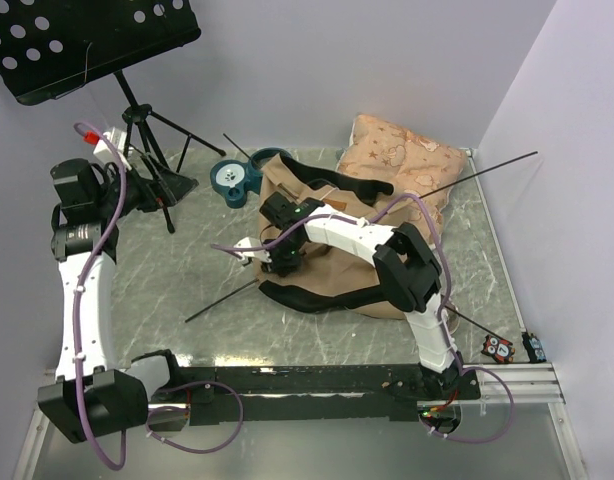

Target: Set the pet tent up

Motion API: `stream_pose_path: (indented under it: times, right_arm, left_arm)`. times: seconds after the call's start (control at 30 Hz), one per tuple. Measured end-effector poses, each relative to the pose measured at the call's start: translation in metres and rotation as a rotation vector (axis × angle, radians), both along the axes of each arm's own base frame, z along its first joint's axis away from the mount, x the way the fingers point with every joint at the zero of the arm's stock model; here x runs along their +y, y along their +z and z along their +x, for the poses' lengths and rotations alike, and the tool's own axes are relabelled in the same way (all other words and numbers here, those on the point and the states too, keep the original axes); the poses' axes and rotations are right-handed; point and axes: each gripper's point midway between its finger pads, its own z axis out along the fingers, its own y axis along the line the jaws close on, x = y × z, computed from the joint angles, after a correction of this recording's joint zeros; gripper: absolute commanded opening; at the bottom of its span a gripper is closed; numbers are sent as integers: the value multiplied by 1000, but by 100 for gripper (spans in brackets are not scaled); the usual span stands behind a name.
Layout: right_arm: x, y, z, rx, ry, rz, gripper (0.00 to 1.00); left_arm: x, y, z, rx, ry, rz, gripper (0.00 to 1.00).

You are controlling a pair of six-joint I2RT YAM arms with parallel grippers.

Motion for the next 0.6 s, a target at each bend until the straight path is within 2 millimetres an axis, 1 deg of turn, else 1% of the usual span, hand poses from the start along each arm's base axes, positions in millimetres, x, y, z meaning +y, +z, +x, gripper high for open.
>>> stream_pose_path:
  times: [0.03,0.13,0.2,0.23,0.3,0.37,0.4,0.47,0.5,0.53,0.57,0.6]
  right_arm:
    - [0,-1,1,-7,9,-1,0]
    - [-1,-2,2,-9,2,-9,0]
    - [-2,1,5,-6,-8,-2,0]
    - [-2,4,6,-4,-13,4,0]
    - [-5,19,11,2,-39,34,0]
    - [-10,48,23,-4,-83,89,0]
    - [-12,69,33,-17,-108,137,0]
    - [-17,122,55,-59,-165,262,0]
    - [-19,150,64,-84,-189,331,0]
    - [-24,179,72,-106,-214,399,0]
    - [-29,200,77,-121,-236,451,0]
    - [-36,227,81,-138,-258,515,0]
  left_arm:
    - [-1,3,-1,-7,3,-8,100]
    - [-1,11,-2,-44,2,-2,100]
    - [1,16,-2,-62,1,-1,100]
    - [3,18,-1,-71,4,-4,100]
    - [11,27,1,-101,20,-17,100]
    - [25,44,4,-146,57,-35,100]
    - [32,55,6,-174,76,-41,100]
    - [52,89,10,-260,117,-59,100]
    - [57,109,12,-316,122,-69,100]
    - [66,118,13,-341,144,-71,100]
    - [71,127,13,-373,152,-80,99]
    - [74,136,13,-403,158,-96,98]
